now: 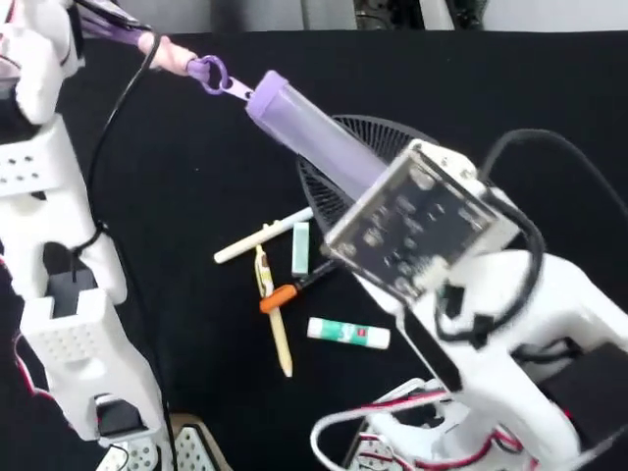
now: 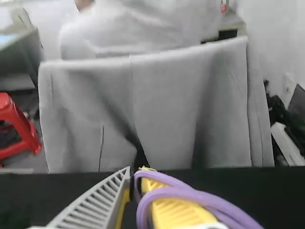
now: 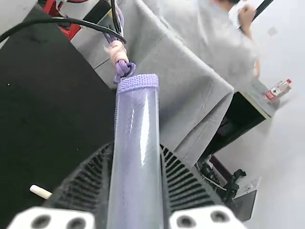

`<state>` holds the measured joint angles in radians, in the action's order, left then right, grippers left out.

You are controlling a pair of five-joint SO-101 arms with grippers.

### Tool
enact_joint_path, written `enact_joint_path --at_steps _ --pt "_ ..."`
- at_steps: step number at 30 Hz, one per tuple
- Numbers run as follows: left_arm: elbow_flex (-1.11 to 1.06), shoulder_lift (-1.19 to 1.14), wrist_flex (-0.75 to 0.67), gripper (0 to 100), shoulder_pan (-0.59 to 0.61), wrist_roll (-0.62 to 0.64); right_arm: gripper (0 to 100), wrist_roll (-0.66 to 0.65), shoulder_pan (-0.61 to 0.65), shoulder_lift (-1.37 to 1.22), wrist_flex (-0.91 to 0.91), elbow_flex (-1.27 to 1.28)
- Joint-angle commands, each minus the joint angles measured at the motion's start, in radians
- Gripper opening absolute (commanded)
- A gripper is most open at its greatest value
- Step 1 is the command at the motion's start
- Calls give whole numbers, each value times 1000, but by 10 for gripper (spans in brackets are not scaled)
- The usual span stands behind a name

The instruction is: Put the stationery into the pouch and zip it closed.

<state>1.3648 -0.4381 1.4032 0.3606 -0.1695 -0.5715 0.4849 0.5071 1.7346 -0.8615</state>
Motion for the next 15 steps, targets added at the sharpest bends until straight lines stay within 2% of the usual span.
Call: enact_joint_path --at_steps 1,8,11,15 --pt "-12 -164 -6 29 79 17 11 -9 -55 41 20 -65" --pt "-12 -288 -2 29 70 153 11 -5 -55 41 18 -65" --pt "-19 -333 3 29 44 169 11 -3 -55 41 17 -65" --pt "-12 -396 91 29 -1 169 11 -3 -57 42 11 -67"
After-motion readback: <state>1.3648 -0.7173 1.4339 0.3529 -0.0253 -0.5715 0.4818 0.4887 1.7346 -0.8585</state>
